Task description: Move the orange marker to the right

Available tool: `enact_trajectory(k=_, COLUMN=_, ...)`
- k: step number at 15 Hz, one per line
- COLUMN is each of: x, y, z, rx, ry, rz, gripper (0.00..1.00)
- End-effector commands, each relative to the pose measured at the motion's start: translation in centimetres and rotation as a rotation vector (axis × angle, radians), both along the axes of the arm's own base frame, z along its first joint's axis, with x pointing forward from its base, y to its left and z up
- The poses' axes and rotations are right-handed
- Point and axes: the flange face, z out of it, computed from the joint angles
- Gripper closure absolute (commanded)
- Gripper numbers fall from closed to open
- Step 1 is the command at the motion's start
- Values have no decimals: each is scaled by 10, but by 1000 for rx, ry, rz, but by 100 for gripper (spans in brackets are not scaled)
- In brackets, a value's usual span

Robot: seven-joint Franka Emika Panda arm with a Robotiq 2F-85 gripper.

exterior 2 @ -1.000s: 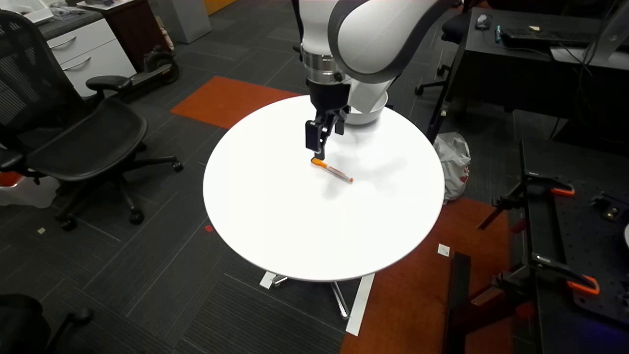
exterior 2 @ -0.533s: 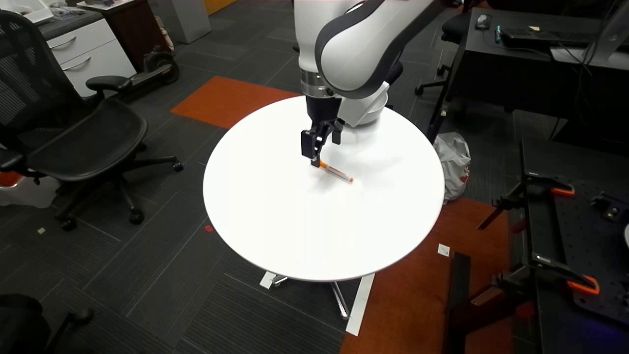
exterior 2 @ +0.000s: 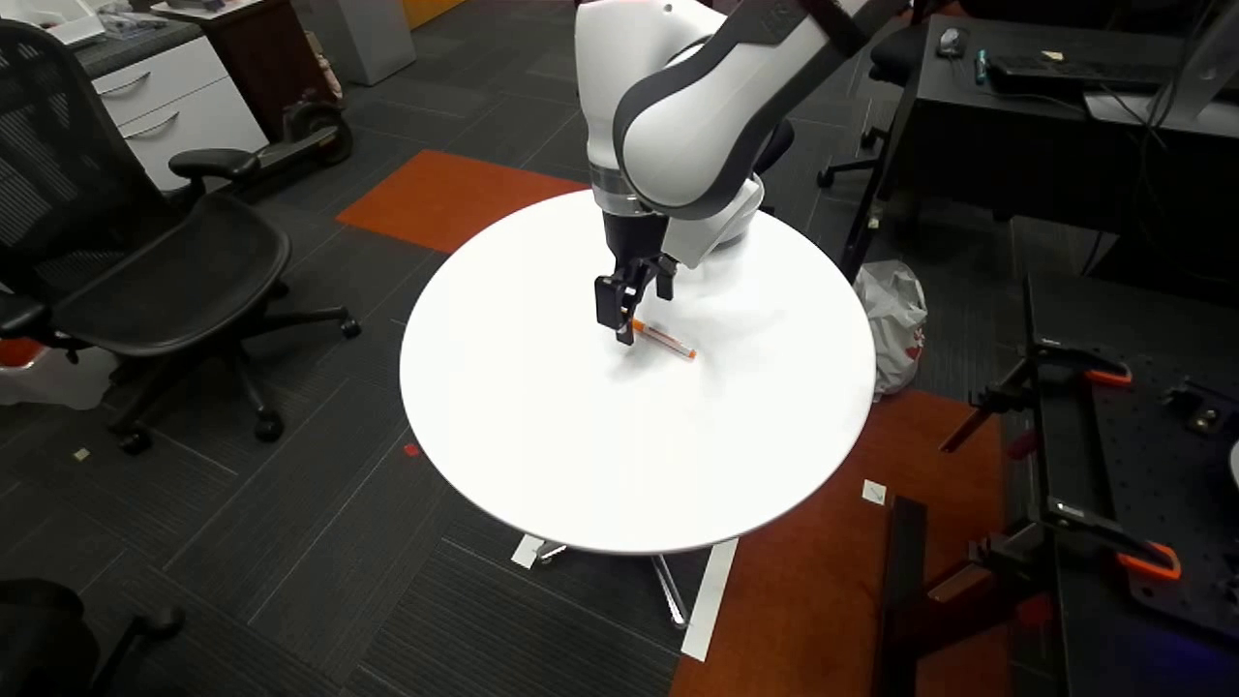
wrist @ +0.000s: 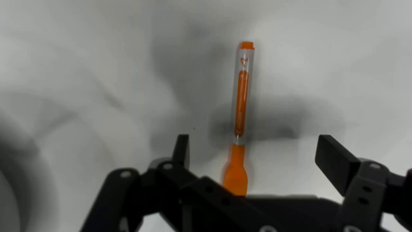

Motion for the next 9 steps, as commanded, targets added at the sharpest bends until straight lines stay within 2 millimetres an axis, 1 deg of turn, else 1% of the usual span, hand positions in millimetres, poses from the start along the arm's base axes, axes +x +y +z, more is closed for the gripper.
enact_trajectory(k=1, x=5, y=-2, z=-4, rx=18, ry=33, rz=-35, gripper=0)
enact_trajectory(k=2, x=5, y=-3, z=-5, rx=16, ry=34, rz=-32, gripper=25)
enact_trajectory(k=3, x=5, y=-3, z=-6, rx=13, ry=36, rz=-33, gripper=26)
enact_trajectory(k=9, x=5, y=-6, z=-7, rx=16, ry=35, rz=-42, gripper=73)
